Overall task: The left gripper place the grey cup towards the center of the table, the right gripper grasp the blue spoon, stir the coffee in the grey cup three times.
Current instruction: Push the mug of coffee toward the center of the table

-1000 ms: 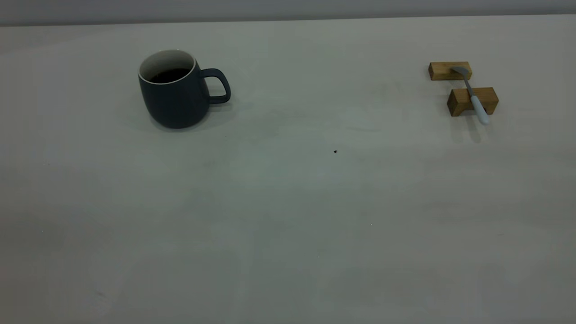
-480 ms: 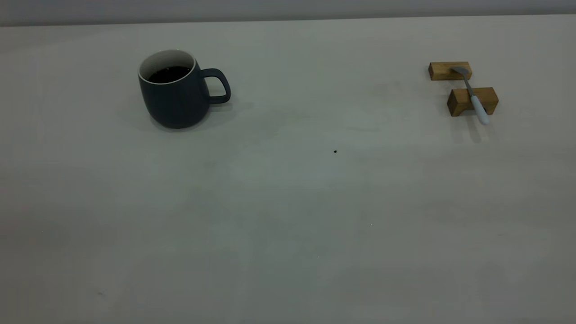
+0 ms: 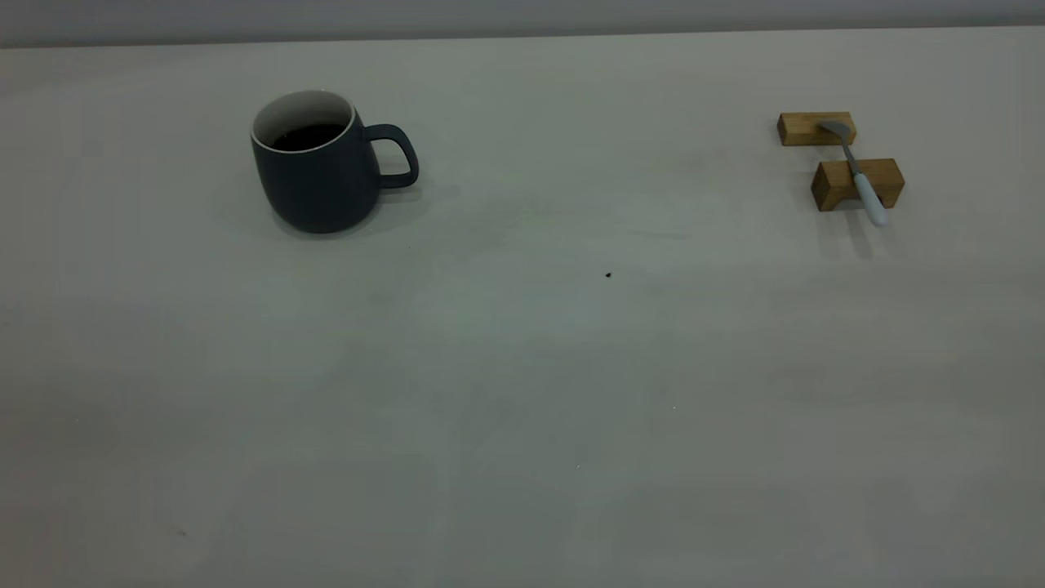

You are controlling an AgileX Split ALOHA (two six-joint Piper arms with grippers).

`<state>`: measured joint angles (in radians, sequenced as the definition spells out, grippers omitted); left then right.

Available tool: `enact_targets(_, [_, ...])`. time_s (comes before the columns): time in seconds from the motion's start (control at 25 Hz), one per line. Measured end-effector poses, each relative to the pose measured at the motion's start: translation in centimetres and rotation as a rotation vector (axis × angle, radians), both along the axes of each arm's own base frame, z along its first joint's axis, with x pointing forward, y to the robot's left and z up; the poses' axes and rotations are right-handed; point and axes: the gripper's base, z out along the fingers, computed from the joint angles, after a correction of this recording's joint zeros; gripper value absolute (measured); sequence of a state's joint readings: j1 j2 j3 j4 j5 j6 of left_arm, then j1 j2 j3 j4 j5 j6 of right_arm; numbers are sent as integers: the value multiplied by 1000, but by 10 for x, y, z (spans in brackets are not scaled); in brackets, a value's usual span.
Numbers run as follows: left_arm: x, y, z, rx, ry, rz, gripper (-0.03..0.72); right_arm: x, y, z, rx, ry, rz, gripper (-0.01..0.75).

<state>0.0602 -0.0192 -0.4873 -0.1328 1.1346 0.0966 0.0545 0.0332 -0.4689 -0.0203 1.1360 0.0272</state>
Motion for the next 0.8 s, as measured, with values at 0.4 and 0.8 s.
enact_targets(0.4, [0,0,0,0,0,0,585,0,0,0,0,0,0,238])
enact_targets(0.8, [33,8,4,-15,197,94,585,0,0,0,0,0,0,238])
